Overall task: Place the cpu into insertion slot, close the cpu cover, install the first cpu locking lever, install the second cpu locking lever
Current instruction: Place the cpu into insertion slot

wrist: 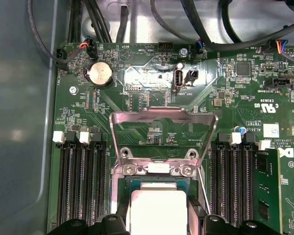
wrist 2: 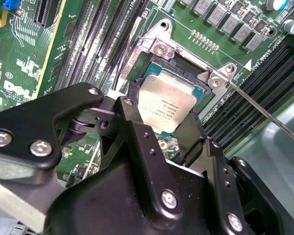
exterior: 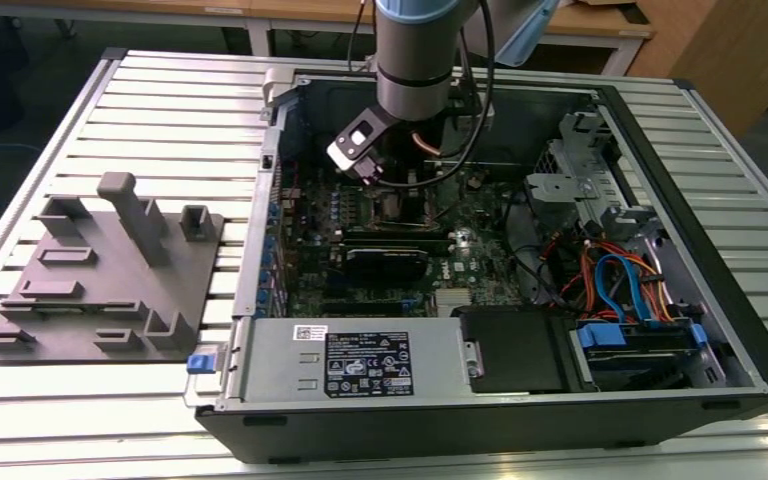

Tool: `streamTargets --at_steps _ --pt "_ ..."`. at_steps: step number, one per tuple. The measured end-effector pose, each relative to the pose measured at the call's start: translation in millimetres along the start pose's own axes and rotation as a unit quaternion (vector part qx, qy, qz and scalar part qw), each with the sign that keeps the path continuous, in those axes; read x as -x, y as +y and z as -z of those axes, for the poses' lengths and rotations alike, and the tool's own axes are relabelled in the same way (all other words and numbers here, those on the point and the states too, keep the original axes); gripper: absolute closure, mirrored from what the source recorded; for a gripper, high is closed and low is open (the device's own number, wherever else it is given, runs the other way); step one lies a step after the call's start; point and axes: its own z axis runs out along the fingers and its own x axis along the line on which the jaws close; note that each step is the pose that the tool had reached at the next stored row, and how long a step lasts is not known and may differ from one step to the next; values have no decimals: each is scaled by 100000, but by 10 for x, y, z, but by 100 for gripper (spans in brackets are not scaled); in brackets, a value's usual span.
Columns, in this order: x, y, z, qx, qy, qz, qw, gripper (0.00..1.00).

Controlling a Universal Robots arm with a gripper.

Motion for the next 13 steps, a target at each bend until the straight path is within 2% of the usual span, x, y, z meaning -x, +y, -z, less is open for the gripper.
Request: streamTargets --at_steps 7,13 --pt "2 -3 -25 6 -20 -938 99996 46" --pt "1 -3 -31 12 144 -958 99995 46"
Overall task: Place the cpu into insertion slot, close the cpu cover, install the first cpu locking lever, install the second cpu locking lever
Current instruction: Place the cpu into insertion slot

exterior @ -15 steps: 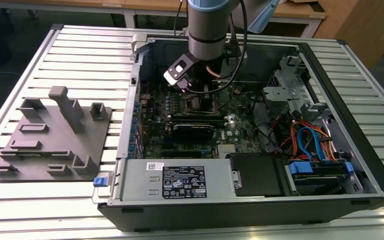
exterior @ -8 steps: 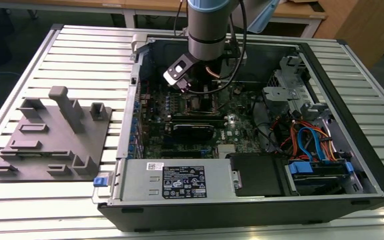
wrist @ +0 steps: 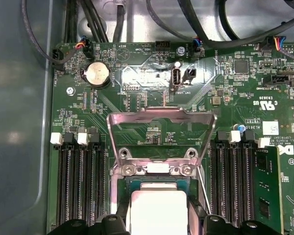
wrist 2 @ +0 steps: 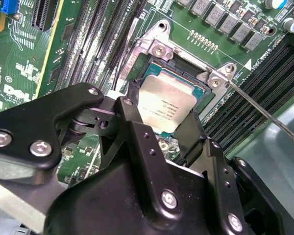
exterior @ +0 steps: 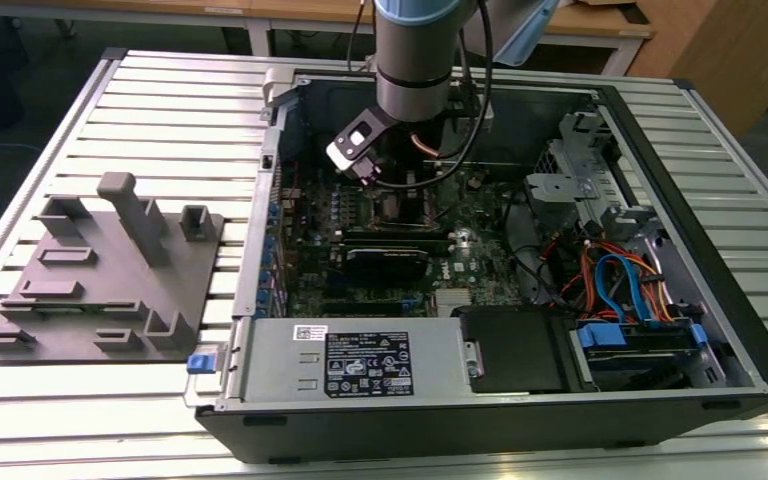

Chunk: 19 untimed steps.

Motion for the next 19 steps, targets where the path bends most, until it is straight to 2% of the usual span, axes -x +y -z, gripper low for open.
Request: streamTargets --at_steps 5,7,9,13,16,19 --pt "2 -1 1 -7 87 -4 100000 46" --pt "-3 2 -6 58 225 -10 100000 45" --pt "-3 2 -6 45 250 -5 100000 41" --pt "-2 1 -2 21 271 -15 100000 41" --pt "-4 3 18 47 336 -16 99999 41" --pt "-3 5 50 10 275 -14 100000 41"
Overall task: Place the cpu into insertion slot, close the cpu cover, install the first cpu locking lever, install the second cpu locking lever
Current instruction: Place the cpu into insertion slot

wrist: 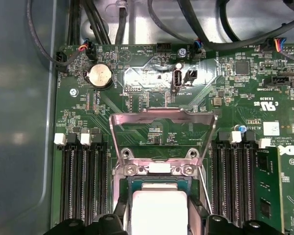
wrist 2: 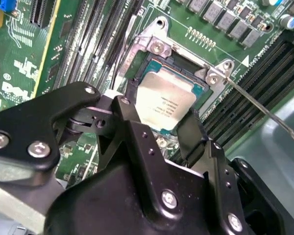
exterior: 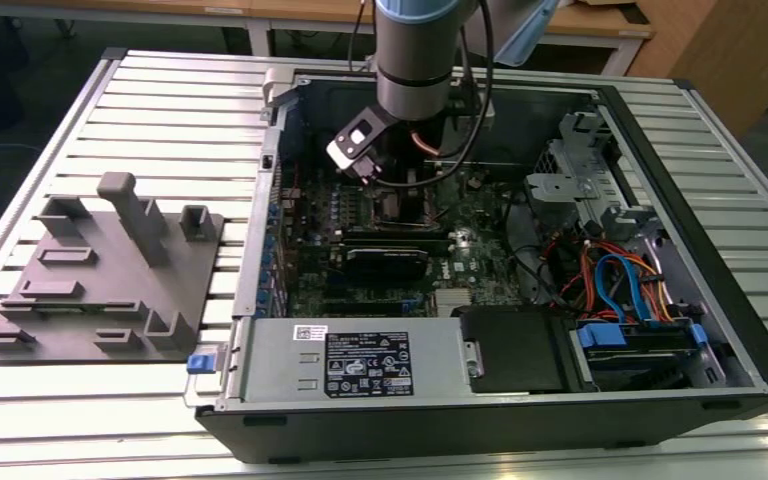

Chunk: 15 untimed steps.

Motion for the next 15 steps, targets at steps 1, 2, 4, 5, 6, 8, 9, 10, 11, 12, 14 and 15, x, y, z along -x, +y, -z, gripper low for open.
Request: streamTargets --at_steps 1,2,4,5,6,8,9,10,11,12,14,15 --pt "0 1 8 -2 1 0 100000 41" --pt "-1 1 17 -12 -6 -2 100000 41" --pt "-1 3 40 -33 -5 -3 100000 41" --pt "-1 4 52 -43 -12 -1 100000 41" --pt "-2 5 63 -51 -12 -3 100000 41" --pt "-2 6 87 -76 -45 -2 100000 41" --pt "-3 7 99 -94 -59 0 100000 42" --pt "-3 8 113 -108 -58 1 100000 49" --pt "-4 9 125 -134 -60 2 100000 49" --pt "-4 10 137 -152 -69 1 100000 56" --pt "-5 11 162 -175 -66 -4 100000 61" --pt "-5 13 180 -198 -65 -2 100000 67"
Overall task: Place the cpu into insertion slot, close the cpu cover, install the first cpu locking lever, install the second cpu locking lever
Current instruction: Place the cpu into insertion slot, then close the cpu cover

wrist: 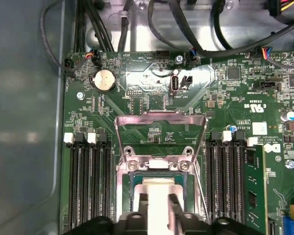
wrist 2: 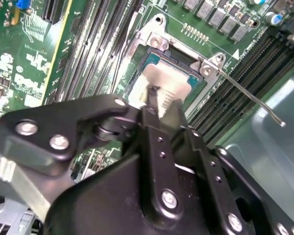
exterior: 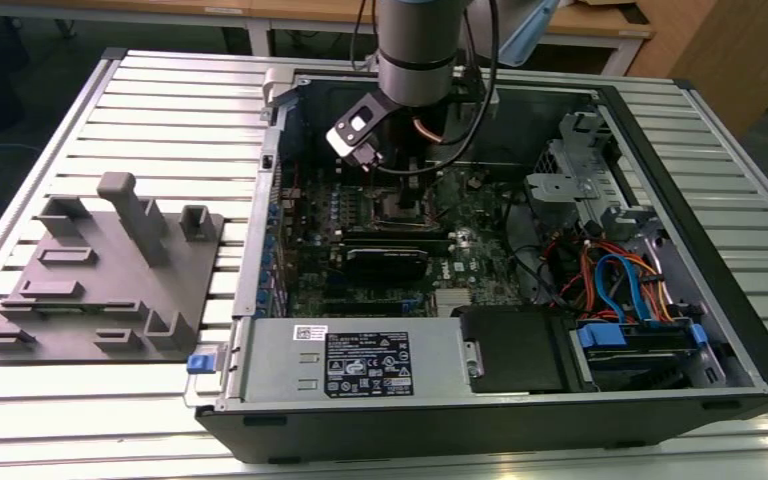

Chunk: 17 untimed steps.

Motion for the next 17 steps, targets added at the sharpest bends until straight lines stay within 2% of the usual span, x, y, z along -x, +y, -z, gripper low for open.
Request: streamTargets --at_steps 1,2,5,17 --pt "0 1 13 -24 4 -1 100000 73" --pt "-1 2 22 -69 2 0 100000 73" --pt "-2 4 51 -230 -6 -6 100000 89" --pt "-2 4 60 -311 -7 -10 100000 89"
